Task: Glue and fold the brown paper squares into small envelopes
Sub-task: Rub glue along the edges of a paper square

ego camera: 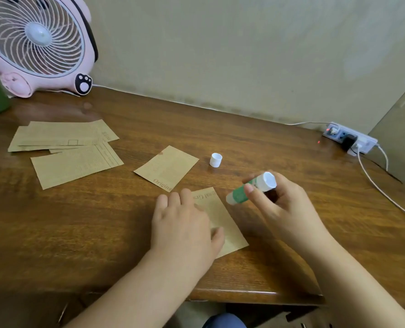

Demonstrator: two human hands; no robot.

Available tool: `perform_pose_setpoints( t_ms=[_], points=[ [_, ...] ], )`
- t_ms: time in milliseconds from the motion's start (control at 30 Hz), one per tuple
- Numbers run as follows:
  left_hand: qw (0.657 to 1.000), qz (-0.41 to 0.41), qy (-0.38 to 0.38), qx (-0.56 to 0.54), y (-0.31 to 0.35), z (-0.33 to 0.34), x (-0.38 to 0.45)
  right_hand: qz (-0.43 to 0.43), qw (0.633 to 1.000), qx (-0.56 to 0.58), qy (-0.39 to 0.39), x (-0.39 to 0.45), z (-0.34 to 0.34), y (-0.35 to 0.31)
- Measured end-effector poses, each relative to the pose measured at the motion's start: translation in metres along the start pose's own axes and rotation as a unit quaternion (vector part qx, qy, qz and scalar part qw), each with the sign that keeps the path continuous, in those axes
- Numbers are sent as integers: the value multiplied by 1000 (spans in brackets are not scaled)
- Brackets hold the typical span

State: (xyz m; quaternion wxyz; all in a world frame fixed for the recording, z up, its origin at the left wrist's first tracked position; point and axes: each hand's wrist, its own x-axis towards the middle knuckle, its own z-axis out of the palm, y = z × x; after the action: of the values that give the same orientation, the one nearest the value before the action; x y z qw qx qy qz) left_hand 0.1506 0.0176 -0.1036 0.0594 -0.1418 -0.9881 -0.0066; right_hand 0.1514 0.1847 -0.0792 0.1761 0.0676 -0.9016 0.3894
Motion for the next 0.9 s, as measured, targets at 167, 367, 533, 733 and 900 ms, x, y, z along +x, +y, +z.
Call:
perform_pose_setpoints(
  t_ms=[167, 367, 533, 733, 900],
  points=[
    [992, 108, 38, -51, -7, 6, 8, -33, 997, -40, -54, 24, 10, 1],
    [986, 139, 62, -62, -12, 14, 10, -71, 989, -73, -112, 42, 21, 3],
    [984, 145, 66, -85, -12, 9, 9, -96, 978, -87, -165, 40, 12, 10],
    [983, 138, 70, -95, -14, 18, 12, -104, 983, -51, -141, 43, 10, 6],
    [981, 132, 111, -88, -13, 24, 14, -112, 979, -70, -156, 44, 17, 9]
  ],
)
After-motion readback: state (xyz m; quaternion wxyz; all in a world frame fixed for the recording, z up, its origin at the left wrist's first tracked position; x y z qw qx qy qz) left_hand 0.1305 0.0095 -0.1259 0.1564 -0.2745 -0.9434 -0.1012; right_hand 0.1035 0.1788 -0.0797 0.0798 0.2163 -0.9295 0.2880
